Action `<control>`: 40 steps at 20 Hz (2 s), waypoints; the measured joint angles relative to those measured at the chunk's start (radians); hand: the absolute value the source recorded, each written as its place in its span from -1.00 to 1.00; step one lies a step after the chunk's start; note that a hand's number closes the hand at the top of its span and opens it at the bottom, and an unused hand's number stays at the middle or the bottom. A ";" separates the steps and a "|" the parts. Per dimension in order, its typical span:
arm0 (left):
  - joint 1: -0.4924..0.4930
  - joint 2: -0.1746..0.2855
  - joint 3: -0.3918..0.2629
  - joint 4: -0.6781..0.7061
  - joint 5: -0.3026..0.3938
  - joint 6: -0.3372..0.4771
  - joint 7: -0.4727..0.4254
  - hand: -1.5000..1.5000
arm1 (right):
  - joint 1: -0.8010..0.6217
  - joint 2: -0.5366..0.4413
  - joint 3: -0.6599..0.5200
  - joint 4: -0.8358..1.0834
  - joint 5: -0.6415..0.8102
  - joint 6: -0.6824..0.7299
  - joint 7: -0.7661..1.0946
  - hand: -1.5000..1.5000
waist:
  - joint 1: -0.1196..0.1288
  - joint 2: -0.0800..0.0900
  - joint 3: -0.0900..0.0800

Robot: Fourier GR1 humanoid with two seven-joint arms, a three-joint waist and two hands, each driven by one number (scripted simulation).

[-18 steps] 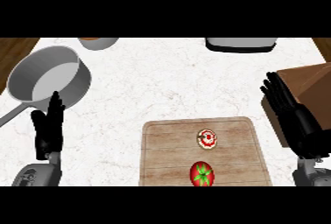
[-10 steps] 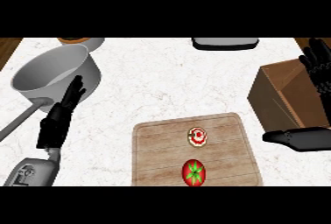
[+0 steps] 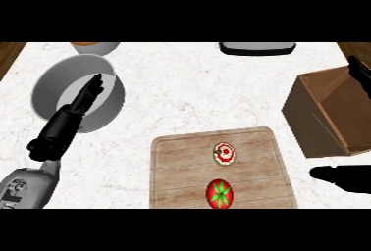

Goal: Pick the cupcake from the cutting board and place it in the cardboard box

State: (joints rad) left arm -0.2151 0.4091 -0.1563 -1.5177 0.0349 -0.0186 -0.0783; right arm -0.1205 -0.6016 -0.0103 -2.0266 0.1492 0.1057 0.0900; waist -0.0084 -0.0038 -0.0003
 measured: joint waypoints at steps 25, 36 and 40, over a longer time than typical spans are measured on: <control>-0.010 -0.029 0.013 -0.026 -0.030 -0.056 0.016 0.00 | -0.409 0.124 0.617 -0.094 0.195 0.488 0.859 -1.00 | 0.019 0.001 -0.002; -0.014 -0.035 0.049 0.005 -0.043 -0.081 -0.010 0.00 | -0.433 0.257 0.714 0.027 0.300 0.501 0.923 -1.00 | 0.010 0.002 -0.001; 0.005 -0.034 0.061 -0.028 -0.041 -0.092 0.008 0.00 | -0.424 0.301 0.730 0.056 0.369 0.504 0.925 -1.00 | 0.011 0.001 -0.001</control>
State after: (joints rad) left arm -0.2104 0.3753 -0.0952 -1.5459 -0.0066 -0.1103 -0.0704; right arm -0.5448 -0.3003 0.7196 -1.9702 0.5178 0.6095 1.0150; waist 0.0023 -0.0026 -0.0008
